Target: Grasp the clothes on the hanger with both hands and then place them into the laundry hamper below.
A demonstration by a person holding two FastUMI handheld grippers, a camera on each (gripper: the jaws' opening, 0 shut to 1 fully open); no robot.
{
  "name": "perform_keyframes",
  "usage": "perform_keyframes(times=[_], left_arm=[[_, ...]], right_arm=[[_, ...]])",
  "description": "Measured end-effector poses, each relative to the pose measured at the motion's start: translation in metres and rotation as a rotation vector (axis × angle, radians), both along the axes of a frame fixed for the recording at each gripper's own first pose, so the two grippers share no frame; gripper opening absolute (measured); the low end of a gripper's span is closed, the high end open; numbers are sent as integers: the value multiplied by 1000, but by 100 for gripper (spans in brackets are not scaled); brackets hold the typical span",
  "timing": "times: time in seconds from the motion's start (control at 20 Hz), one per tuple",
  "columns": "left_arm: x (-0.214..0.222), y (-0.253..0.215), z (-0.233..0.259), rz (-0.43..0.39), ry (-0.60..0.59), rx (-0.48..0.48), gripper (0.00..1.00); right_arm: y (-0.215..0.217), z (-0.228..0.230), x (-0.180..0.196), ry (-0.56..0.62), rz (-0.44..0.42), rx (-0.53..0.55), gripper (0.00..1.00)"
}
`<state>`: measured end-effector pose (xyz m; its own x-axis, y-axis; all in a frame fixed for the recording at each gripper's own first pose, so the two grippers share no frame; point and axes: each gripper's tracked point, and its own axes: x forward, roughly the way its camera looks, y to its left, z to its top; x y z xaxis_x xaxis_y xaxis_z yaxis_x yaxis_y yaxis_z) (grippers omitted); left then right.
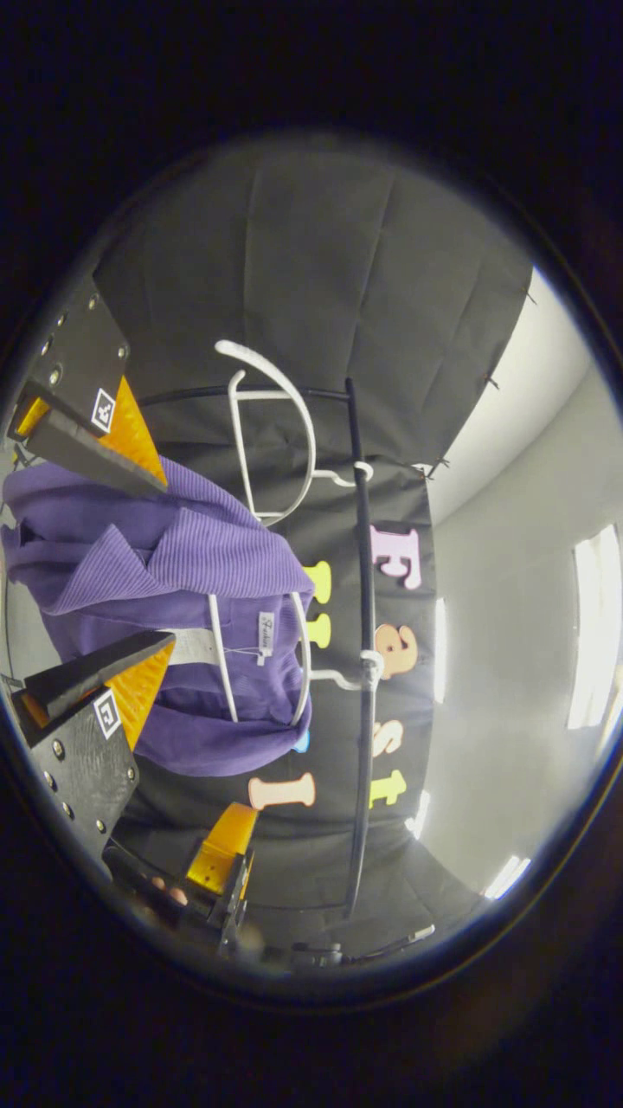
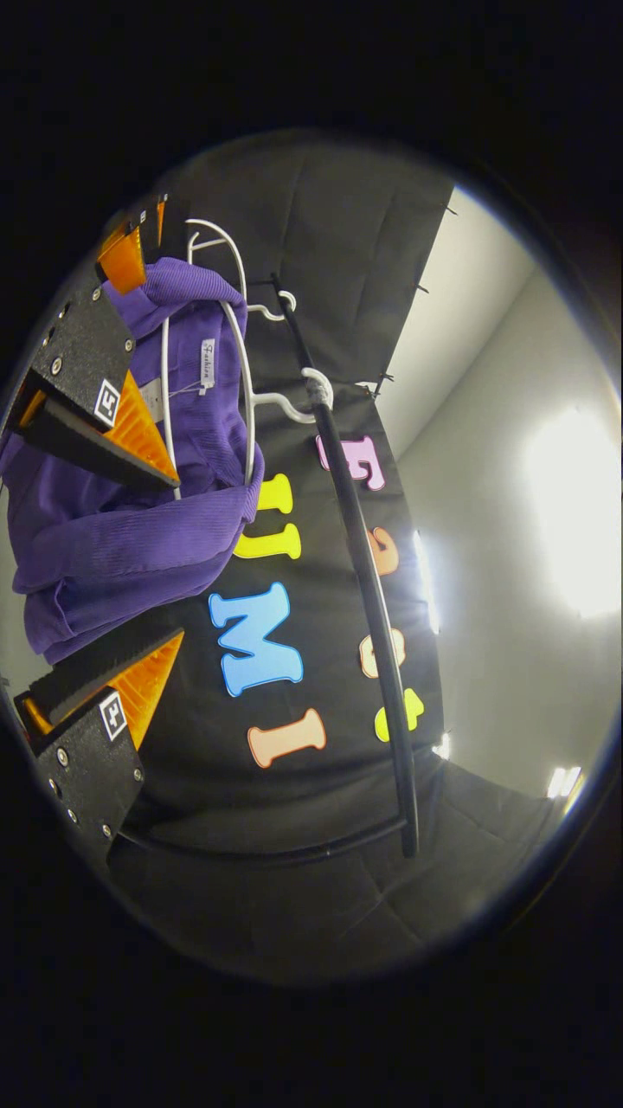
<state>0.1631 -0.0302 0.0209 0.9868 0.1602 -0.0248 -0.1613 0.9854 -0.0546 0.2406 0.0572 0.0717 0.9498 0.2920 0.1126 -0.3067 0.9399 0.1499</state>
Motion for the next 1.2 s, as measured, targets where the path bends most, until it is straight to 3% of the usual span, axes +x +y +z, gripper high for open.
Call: perform_keyframes(times=[0.2, 0.3, 0.35, 0.7, 0.8, 0.85, 0.9, 0.95, 1.0, 1.1, 1.2], left_arm=[[24, -4, -26, 31, 42, -27, 87], [34, -5, -39, 50, 61, -29, 93], [36, -4, -43, 63, 66, -30, 91], [53, 8, -64, 153, 87, 16, 91], [56, 8, -68, 154, 98, 12, 91], [56, 6, -70, 143, 100, 6, 91], [57, 7, -70, 143, 97, 1, 92], [59, 8, -71, 141, 93, -7, 85], [61, 6, -71, 116, 91, -18, 78], [61, -2, -72, 67, 98, -30, 64], [57, 10, -69, 110, 92, -3, 35]], right_arm=[[21, -8, 34, 9, 58, -33, 91], [30, -13, 48, 10, 73, -49, 89], [37, -16, 53, 12, 82, -53, 88], [58, -61, 87, 109, 131, -82, 81], [64, -66, 87, 126, 155, -65, 61], [61, -65, 88, 120, 154, -63, 39], [58, -62, 89, 104, 140, -63, 27], [58, -58, 88, 82, 141, -64, 11], [61, -51, 85, 54, 157, -61, 7], [62, -35, 78, -12, 172, -61, 5], [58, -16, 73, -75, 162, -69, 4]])
